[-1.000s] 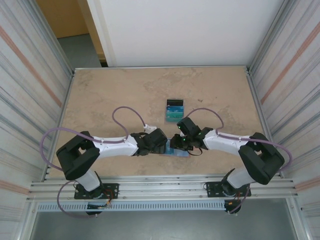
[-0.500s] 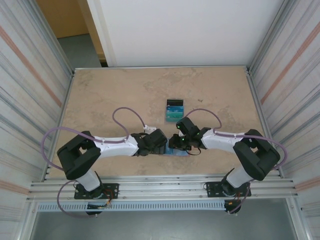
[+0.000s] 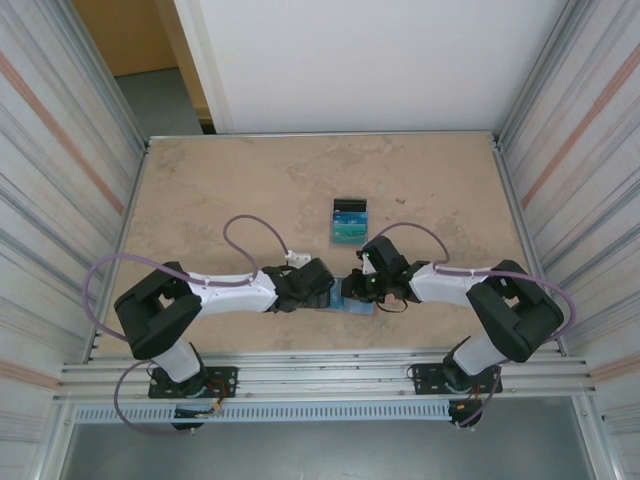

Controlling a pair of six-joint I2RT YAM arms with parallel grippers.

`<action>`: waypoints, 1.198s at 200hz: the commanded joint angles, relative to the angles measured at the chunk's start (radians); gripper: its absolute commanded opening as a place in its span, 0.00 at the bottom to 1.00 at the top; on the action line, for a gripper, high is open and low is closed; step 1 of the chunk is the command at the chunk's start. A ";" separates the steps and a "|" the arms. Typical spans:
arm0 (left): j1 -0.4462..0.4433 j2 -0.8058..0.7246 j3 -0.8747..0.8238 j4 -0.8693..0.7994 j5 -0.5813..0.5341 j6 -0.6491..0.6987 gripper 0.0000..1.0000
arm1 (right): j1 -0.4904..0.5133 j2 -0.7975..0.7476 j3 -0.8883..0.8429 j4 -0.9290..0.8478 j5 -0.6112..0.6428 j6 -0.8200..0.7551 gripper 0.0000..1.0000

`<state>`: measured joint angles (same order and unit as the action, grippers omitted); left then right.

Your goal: Take the credit cards out of the card holder

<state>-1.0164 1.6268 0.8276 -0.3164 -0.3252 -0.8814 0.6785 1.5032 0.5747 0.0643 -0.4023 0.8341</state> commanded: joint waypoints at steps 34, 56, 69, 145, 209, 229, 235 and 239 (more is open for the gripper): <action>-0.016 0.022 -0.004 -0.097 0.016 -0.040 0.99 | -0.012 -0.033 -0.019 0.087 -0.080 0.021 0.16; -0.021 0.022 -0.003 -0.099 0.021 -0.044 0.99 | -0.017 -0.051 -0.019 0.077 -0.080 0.021 0.17; -0.022 0.023 -0.001 -0.102 0.023 -0.047 0.99 | -0.017 -0.059 -0.018 0.066 -0.075 0.018 0.18; -0.024 0.027 0.011 -0.106 0.020 -0.049 0.99 | -0.020 -0.049 -0.022 0.071 -0.080 0.023 0.20; -0.024 0.038 0.021 -0.108 0.023 -0.048 0.99 | -0.027 -0.026 -0.046 0.139 -0.104 0.033 0.06; -0.025 0.045 0.027 -0.113 0.023 -0.047 0.99 | -0.039 -0.033 -0.051 0.129 -0.102 0.030 0.00; -0.024 0.047 0.028 -0.114 0.023 -0.048 0.99 | -0.044 -0.037 -0.052 0.124 -0.101 0.028 0.00; -0.025 0.049 0.030 -0.116 0.024 -0.048 0.98 | -0.047 -0.039 -0.053 0.121 -0.099 0.027 0.00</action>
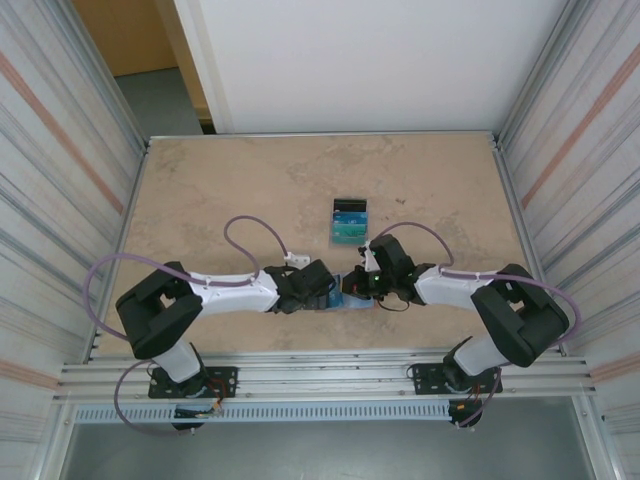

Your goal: Take the credit cards out of the card holder

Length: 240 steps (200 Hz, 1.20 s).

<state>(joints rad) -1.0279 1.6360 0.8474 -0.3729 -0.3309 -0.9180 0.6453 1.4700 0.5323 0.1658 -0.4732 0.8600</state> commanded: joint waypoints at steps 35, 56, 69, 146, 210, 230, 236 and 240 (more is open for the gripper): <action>-0.011 0.038 0.013 -0.069 0.026 -0.015 0.99 | -0.055 -0.038 -0.020 -0.029 -0.026 -0.027 0.00; -0.009 0.033 0.010 -0.073 0.023 -0.012 0.99 | -0.078 -0.056 -0.020 -0.061 -0.024 -0.044 0.00; -0.006 0.031 0.011 -0.076 0.023 -0.010 0.99 | -0.089 -0.067 -0.021 -0.081 -0.022 -0.054 0.00; -0.004 -0.029 0.069 -0.093 -0.019 0.048 0.99 | -0.099 -0.085 -0.027 -0.098 -0.014 -0.053 0.00; 0.005 0.018 0.120 -0.077 -0.032 0.088 0.99 | -0.100 -0.067 -0.033 -0.076 -0.020 -0.043 0.00; 0.009 0.052 0.116 -0.065 -0.012 0.085 0.99 | -0.099 -0.066 -0.038 -0.062 -0.028 -0.033 0.00; 0.011 0.060 0.114 -0.062 -0.008 0.082 0.99 | -0.099 -0.068 -0.042 -0.057 -0.032 -0.032 0.00; 0.011 0.064 0.113 -0.061 -0.005 0.081 0.99 | -0.099 -0.068 -0.043 -0.054 -0.034 -0.029 0.00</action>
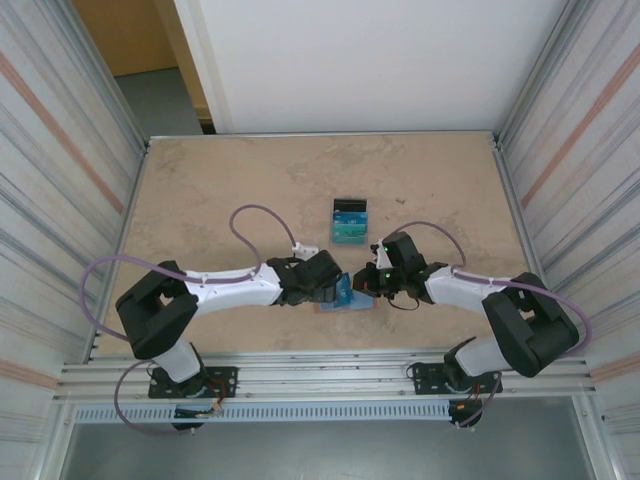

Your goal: Take the credit cards out of the card holder

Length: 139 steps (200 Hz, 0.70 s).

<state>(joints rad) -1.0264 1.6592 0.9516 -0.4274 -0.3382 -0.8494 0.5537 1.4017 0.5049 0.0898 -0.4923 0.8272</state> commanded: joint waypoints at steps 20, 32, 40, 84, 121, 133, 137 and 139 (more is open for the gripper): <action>0.009 0.057 0.009 0.002 0.012 0.018 0.99 | -0.008 -0.005 -0.023 0.040 -0.029 0.011 0.05; 0.010 0.066 0.009 0.004 0.018 0.021 0.99 | -0.007 -0.004 -0.026 0.056 -0.038 0.019 0.12; 0.009 0.070 0.008 0.005 0.021 0.021 0.99 | -0.007 0.000 -0.030 0.074 -0.048 0.022 0.16; 0.009 0.076 -0.002 0.002 0.030 0.018 0.99 | -0.005 0.042 -0.060 0.192 -0.094 0.065 0.23; 0.009 0.072 -0.007 0.004 0.032 0.017 0.99 | 0.017 0.092 -0.046 0.228 -0.103 0.072 0.22; 0.009 0.072 -0.009 0.004 0.034 0.015 0.99 | 0.023 0.104 -0.042 0.244 -0.104 0.076 0.20; 0.011 0.072 -0.010 0.004 0.034 0.015 0.99 | 0.024 0.105 -0.042 0.251 -0.106 0.079 0.19; 0.010 0.073 -0.009 0.004 0.034 0.014 0.99 | 0.024 0.106 -0.042 0.252 -0.106 0.080 0.18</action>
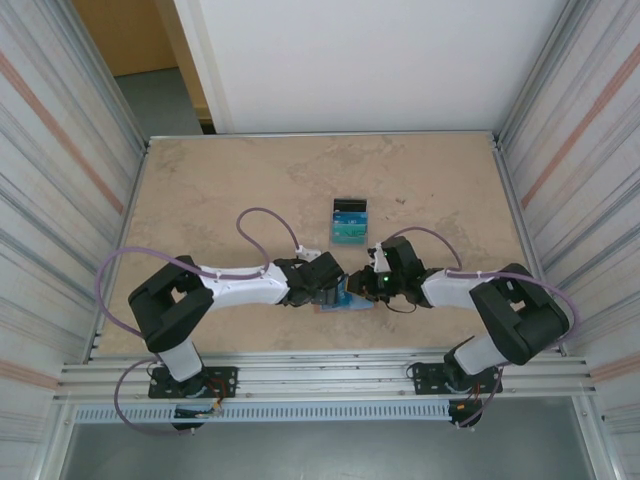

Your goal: Take the credit cards out of the card holder

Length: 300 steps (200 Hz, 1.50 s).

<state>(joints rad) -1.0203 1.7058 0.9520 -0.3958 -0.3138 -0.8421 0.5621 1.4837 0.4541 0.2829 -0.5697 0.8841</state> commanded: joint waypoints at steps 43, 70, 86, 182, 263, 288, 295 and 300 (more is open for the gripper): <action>0.003 0.011 -0.021 -0.030 0.006 -0.001 0.99 | 0.015 -0.007 0.026 -0.019 0.009 -0.004 0.03; 0.005 -0.020 -0.034 -0.032 -0.006 -0.004 0.99 | 0.007 -0.091 0.072 -0.218 0.095 -0.085 0.00; 0.005 -0.033 -0.047 -0.031 -0.007 -0.012 0.99 | 0.001 -0.152 0.097 -0.344 0.167 -0.135 0.00; 0.016 -0.143 0.010 -0.041 0.002 0.173 0.99 | -0.019 -0.395 0.255 -0.663 0.248 -0.436 0.00; 0.164 -0.539 -0.093 0.206 0.330 0.353 0.94 | -0.019 -0.487 0.199 -0.385 0.047 -0.460 0.00; 0.191 -0.613 -0.061 0.202 0.452 0.539 0.92 | -0.019 -0.488 0.238 -0.422 -0.034 -0.547 0.00; 0.192 -0.629 -0.038 0.173 0.494 0.622 0.92 | -0.018 -0.487 0.259 -0.455 -0.052 -0.583 0.00; 0.192 -0.638 -0.022 0.148 0.519 0.676 0.92 | -0.018 -0.488 0.274 -0.479 -0.063 -0.612 0.00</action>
<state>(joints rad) -0.8318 1.1221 0.8825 -0.2333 0.0139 -0.4313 0.5434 1.0134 0.6659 -0.1616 -0.5179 0.4049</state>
